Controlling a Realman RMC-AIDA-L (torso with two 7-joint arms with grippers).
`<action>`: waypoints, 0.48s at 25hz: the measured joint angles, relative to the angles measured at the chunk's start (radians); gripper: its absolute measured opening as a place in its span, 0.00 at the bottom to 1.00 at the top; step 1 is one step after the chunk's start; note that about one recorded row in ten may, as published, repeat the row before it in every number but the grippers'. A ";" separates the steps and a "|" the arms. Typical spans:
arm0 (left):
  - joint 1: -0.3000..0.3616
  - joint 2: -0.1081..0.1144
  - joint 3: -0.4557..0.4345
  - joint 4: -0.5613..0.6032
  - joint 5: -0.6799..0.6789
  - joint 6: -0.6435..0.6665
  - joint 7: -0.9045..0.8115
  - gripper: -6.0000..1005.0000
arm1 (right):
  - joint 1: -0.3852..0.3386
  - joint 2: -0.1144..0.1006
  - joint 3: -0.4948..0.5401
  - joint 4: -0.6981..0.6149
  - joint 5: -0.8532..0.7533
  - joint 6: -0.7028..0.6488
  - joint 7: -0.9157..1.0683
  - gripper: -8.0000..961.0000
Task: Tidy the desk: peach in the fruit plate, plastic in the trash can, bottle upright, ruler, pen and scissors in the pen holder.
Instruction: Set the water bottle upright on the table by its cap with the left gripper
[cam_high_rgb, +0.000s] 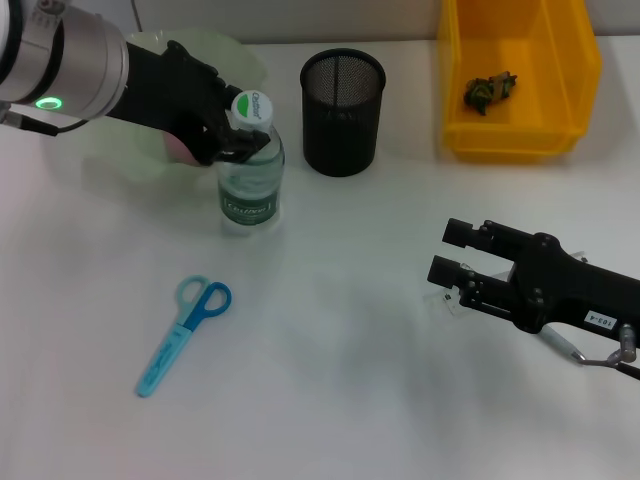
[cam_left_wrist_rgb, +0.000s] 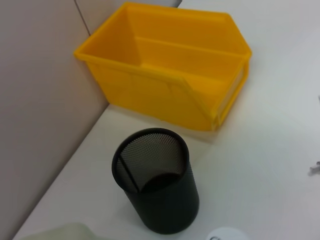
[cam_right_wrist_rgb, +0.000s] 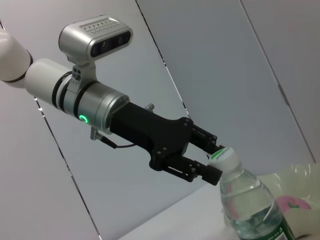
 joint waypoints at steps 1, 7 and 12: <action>0.000 0.000 -0.003 0.003 -0.001 -0.004 0.000 0.42 | 0.000 0.000 0.000 0.000 0.000 0.000 0.000 0.69; -0.003 0.000 -0.010 0.005 0.003 -0.015 0.000 0.53 | 0.001 0.000 0.000 0.000 0.000 0.000 0.000 0.69; -0.003 0.000 -0.018 0.006 0.002 -0.029 0.000 0.60 | 0.005 -0.002 0.001 0.000 0.001 -0.001 0.000 0.69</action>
